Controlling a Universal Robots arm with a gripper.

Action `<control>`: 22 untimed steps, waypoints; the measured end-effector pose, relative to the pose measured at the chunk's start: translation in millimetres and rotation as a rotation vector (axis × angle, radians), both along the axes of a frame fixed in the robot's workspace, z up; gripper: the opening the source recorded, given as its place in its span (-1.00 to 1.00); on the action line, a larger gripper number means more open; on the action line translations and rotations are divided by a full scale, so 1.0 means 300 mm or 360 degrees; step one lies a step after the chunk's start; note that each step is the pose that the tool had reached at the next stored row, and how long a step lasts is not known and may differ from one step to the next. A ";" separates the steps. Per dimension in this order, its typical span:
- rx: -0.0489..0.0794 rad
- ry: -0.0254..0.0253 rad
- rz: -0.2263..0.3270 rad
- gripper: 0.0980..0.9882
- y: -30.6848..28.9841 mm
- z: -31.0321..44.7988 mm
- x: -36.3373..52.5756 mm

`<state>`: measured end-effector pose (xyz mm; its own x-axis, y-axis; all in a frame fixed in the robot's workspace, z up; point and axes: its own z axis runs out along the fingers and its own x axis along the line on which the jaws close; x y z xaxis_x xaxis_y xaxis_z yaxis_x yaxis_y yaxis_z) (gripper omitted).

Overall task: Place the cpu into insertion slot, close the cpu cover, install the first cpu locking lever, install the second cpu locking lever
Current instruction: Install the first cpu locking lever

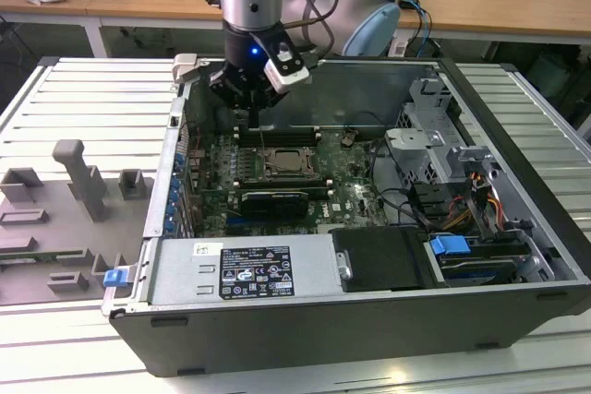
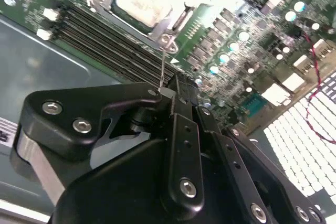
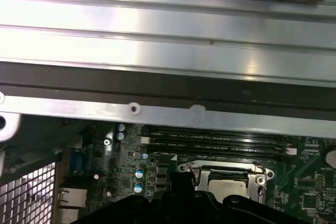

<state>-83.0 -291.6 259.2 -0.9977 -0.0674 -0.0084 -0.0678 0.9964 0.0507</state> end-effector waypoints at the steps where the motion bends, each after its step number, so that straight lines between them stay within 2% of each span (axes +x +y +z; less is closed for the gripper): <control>1: 0.0000 0.00001 0.0000 -0.98 0.002 -0.001 0.018; 6: 0.0001 0.00000 0.0000 -0.98 0.006 -0.003 0.072; 9: 0.0058 0.00001 0.0000 -0.98 0.006 -0.006 0.078; 10: 0.0065 -0.00001 0.0000 -0.98 0.005 -0.008 0.079; 14: 0.0060 0.00001 -0.0003 -0.98 0.005 -0.025 0.084; 16: 0.0061 -0.00004 -0.0036 -0.98 0.005 -0.039 0.089; 22: 0.0060 -0.00006 -0.0040 -0.98 0.005 -0.057 0.115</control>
<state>-48.6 -290.3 242.2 -0.9991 -0.0420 -0.0109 -0.0428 0.9952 0.0885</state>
